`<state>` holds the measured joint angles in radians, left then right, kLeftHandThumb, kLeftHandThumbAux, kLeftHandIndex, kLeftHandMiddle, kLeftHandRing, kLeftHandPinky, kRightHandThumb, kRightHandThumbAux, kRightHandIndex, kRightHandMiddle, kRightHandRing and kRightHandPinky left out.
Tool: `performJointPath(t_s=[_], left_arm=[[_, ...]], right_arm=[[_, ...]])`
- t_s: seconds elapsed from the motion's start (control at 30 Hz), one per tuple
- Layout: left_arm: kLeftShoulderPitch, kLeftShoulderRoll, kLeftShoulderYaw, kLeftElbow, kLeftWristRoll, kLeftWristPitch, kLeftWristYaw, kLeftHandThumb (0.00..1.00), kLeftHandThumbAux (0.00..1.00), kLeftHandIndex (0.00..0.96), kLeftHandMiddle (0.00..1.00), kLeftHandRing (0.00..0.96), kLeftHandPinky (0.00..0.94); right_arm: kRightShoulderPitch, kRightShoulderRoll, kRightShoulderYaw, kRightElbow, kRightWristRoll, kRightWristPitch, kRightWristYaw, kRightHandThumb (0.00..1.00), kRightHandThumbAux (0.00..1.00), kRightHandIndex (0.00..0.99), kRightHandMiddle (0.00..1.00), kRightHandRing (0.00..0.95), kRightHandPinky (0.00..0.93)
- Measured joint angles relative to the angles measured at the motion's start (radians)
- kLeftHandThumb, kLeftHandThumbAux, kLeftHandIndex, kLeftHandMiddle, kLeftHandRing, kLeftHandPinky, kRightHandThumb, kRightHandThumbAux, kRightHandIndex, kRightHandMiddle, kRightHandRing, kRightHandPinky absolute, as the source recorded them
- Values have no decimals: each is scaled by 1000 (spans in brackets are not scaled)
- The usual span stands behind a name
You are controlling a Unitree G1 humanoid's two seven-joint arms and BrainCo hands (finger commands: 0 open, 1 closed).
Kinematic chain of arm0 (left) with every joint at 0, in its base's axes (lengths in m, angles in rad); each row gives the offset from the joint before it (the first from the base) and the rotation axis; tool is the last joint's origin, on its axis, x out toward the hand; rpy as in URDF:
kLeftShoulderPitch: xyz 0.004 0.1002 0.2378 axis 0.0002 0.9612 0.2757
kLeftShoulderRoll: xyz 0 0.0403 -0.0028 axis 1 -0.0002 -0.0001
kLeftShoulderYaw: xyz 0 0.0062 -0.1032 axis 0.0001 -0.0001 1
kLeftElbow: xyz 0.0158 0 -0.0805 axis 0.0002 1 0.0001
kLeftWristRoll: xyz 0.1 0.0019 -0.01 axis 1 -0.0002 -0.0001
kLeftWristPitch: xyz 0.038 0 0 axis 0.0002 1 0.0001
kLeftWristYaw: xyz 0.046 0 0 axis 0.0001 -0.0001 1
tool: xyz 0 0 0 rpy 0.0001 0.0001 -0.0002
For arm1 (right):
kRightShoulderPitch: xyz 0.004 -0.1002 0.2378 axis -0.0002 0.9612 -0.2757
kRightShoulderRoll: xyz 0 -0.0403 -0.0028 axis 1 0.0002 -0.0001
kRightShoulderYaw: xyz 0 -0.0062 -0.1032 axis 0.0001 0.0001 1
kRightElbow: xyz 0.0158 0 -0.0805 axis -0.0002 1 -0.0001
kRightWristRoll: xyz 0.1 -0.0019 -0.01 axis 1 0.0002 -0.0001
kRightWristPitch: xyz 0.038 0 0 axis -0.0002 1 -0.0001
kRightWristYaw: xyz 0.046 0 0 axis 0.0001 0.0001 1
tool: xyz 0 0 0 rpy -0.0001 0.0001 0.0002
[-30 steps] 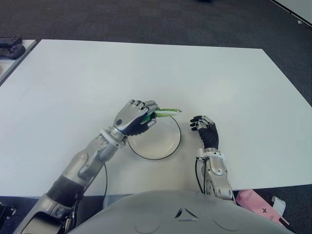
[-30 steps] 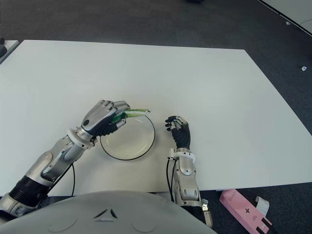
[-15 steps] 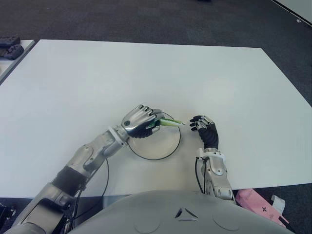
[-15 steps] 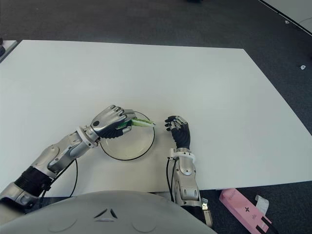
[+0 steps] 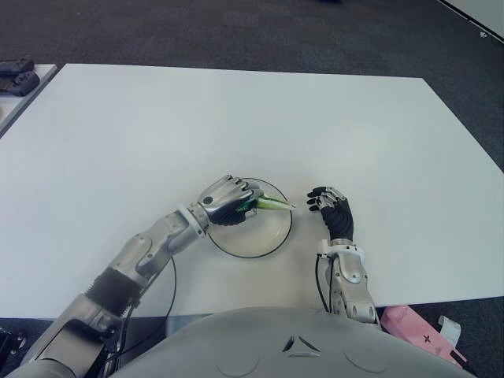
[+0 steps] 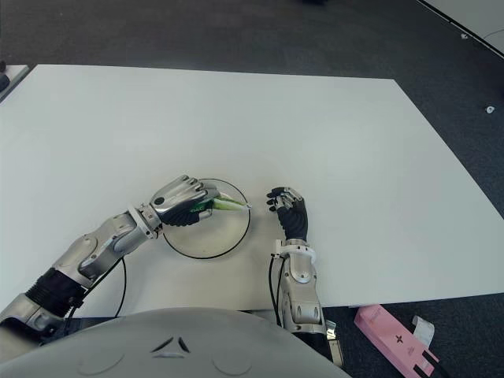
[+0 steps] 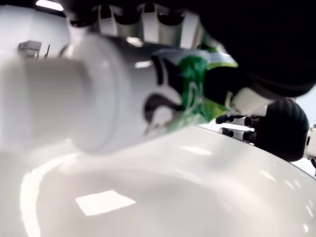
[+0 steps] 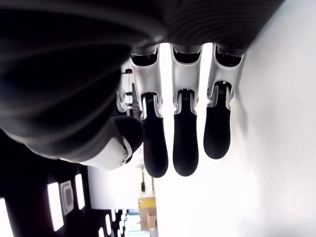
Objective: Put the toothpaste on the table into the plate.
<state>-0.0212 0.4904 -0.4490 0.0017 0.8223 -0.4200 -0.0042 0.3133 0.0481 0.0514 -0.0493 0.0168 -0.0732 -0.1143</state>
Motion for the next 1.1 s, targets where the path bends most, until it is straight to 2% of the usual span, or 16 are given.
performJointPath(t_s=[0.03, 0.07, 0.1, 0.13, 0.17, 0.2, 0.23, 0.3, 0.33, 0.4, 0.5, 0.6, 1.1], left_arm=[[2, -2, 1, -6, -13, 7, -16, 703, 699, 431, 677, 709, 694], [4, -5, 2, -11, -22, 13, -28, 581, 615, 386, 597, 645, 646], [6, -6, 3, -16, -27, 17, -35, 500, 562, 356, 545, 603, 615], [8, -8, 5, -22, -33, 23, -42, 408, 517, 278, 428, 491, 540], [9, -9, 6, -27, -37, 25, -45, 375, 501, 249, 386, 451, 513], [10, -10, 7, -31, -37, 26, -46, 309, 480, 171, 278, 347, 418], [10, -11, 8, -33, -38, 26, -46, 284, 472, 143, 239, 310, 384], [10, -12, 9, -37, -38, 24, -45, 207, 456, 58, 98, 152, 220], [10, -12, 10, -39, -38, 23, -45, 183, 454, 37, 62, 97, 158], [12, -12, 15, -44, -38, 19, -43, 153, 448, 19, 32, 49, 86], [30, -8, 33, -74, -38, 17, -38, 123, 437, 6, 10, 16, 28], [45, 1, 47, -111, -40, 12, -38, 106, 419, 1, 3, 5, 9], [49, 7, 61, -123, -47, 0, -42, 109, 353, 0, 0, 0, 0]], right_arm=[[0, 0, 0, 0, 1, 0, 0, 710, 725, 430, 500, 506, 511], [0, 0, 0, -1, 1, 0, 0, 710, 725, 429, 499, 504, 511], [0, 0, 0, -1, 1, 1, 0, 710, 725, 429, 498, 503, 512], [0, 0, 0, -2, 2, 2, 0, 710, 725, 429, 498, 503, 511], [0, 0, 0, -3, 2, 3, -1, 710, 725, 429, 498, 503, 511], [1, 0, 0, -4, 2, 6, -1, 710, 725, 430, 499, 504, 514], [1, 0, 0, -5, 2, 7, -2, 710, 725, 430, 499, 504, 514], [1, 0, 0, -7, 2, 11, -4, 710, 725, 430, 500, 505, 513], [1, 0, 0, -8, 2, 12, -4, 710, 725, 430, 501, 506, 513], [2, 0, 0, -9, 2, 12, -4, 711, 725, 430, 501, 506, 512], [2, 0, 1, -9, 2, 12, -4, 711, 725, 430, 501, 505, 509], [2, 0, 2, -8, 2, 10, -3, 711, 725, 430, 500, 505, 510], [2, 0, 2, -6, 2, 8, -7, 712, 724, 430, 501, 507, 512]])
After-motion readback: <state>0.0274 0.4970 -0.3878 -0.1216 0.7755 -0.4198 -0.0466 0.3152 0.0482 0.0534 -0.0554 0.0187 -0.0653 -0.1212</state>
